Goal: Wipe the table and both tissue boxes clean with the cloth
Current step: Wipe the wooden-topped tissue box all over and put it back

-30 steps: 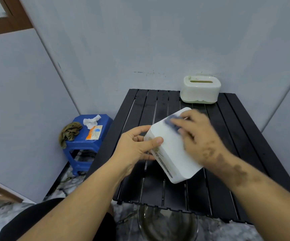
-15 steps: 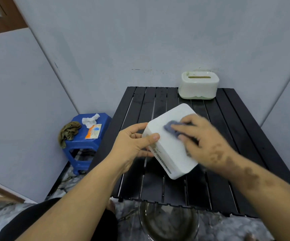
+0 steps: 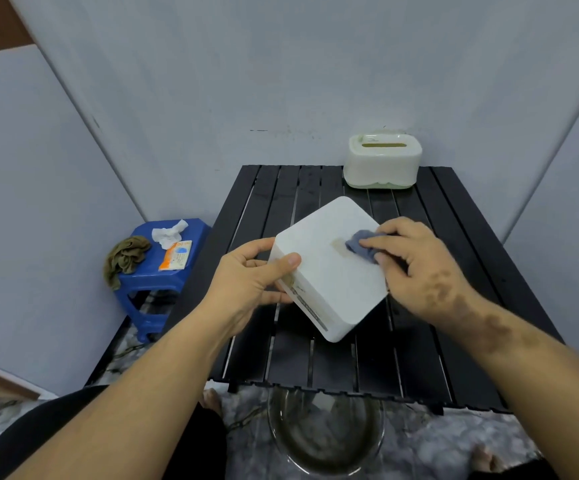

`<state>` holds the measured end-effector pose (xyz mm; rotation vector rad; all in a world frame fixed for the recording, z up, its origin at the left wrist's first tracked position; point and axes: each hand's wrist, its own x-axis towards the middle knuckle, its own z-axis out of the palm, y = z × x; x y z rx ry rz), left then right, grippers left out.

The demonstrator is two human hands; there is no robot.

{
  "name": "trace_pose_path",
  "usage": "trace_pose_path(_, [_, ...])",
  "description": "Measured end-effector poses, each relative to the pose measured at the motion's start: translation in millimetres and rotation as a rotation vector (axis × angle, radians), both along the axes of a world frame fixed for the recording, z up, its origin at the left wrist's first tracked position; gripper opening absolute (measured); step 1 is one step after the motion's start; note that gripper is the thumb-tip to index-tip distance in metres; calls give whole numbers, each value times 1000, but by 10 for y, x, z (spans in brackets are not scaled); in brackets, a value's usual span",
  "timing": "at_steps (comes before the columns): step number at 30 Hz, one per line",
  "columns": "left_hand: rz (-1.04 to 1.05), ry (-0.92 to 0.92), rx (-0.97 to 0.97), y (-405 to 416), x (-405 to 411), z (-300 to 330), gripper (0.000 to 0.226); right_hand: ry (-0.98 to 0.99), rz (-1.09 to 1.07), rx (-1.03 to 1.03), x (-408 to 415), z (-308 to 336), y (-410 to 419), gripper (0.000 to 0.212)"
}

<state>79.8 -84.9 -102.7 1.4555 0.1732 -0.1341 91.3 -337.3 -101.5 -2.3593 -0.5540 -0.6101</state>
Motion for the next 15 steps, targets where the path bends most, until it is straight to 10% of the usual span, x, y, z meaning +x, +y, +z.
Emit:
trace_pose_path(5, [0, -15, 18, 36, 10, 24, 60, 28, 421, -82, -452, -13, 306, 27])
trace_pose_path(11, [-3, -22, 20, 22, 6, 33, 63, 0, 27, 37, -80, -28, -211, 27])
trace_pose_path(15, [-6, -28, 32, 47, 21, 25, 61, 18, 427, -86, -550, -46, 222, 29])
